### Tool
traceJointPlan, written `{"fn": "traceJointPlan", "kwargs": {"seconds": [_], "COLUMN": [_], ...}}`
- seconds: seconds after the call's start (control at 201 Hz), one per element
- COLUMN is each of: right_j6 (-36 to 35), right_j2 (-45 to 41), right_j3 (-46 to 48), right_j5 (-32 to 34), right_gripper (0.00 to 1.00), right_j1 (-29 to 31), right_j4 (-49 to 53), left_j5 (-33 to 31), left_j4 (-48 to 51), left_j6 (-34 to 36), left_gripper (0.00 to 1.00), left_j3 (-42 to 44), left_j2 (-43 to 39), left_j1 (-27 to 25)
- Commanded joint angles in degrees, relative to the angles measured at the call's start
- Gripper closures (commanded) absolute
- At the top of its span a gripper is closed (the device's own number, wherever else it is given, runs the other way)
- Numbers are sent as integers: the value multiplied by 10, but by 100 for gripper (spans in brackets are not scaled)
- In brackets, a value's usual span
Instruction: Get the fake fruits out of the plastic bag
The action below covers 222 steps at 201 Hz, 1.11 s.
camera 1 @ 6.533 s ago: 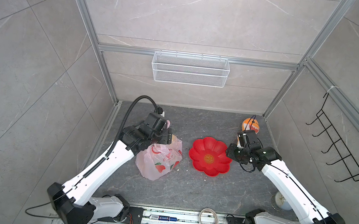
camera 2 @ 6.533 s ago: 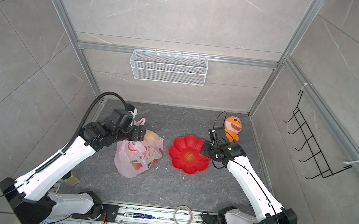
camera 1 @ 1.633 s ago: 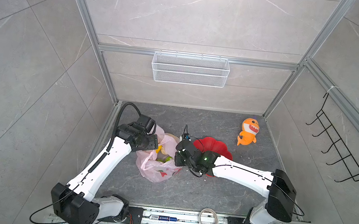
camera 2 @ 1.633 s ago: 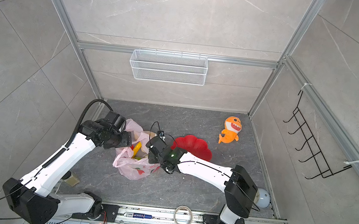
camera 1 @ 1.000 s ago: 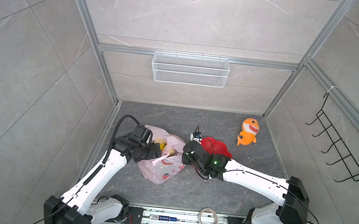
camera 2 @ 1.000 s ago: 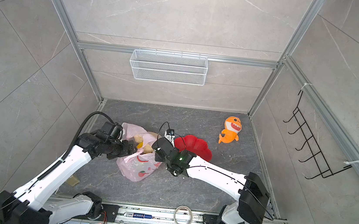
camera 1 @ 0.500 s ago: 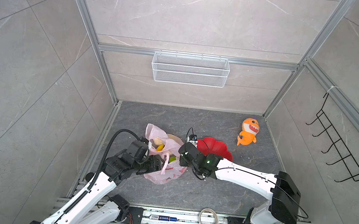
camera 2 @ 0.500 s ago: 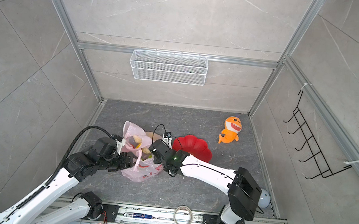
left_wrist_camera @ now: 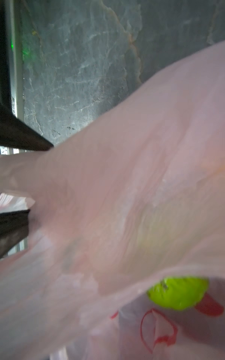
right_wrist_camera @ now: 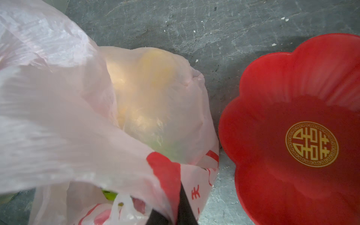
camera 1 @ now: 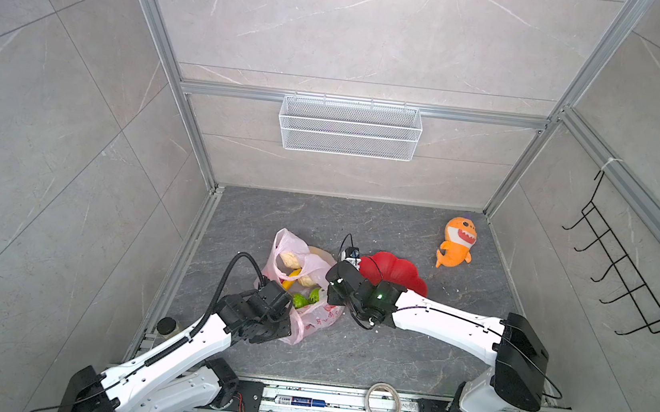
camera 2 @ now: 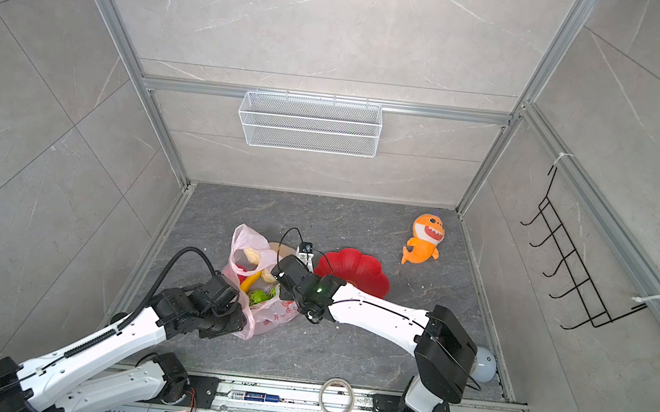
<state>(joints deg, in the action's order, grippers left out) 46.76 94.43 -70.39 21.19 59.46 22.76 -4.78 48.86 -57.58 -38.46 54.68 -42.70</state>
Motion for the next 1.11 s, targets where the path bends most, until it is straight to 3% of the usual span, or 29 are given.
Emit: {"fn": "traceJointPlan", "kwargs": {"seconds": [0.0,0.154,0.493,0.617,0.816,1.1], "right_j6": [11,23,45,42,-5,-97], "right_j2": [2,-7,10,31,7,-50], "right_j3": [9,33,50,28,-11,-91], "right_j5": [8,15,7,-4,-39,-85], "right_gripper": [90,90,89,83,62,55], "right_j1": [-2,-10,-13,-13,-11,11], "right_j4": [22,40,51,43,66,209], "left_j5": [-72,-100,-108,-95,-111,-95], "left_j4": [43,60,58,57,41,-14], "left_j6": [-46,-84,-113,-114,-120,-142], "left_gripper": [67,81,90,92,95,95], "left_j3": [-10,-5,40,54,67,121], "left_j2": [24,18,-111,-103,-107,-141], "left_j1": [-10,-13,-21,-22,-23,-30]}}
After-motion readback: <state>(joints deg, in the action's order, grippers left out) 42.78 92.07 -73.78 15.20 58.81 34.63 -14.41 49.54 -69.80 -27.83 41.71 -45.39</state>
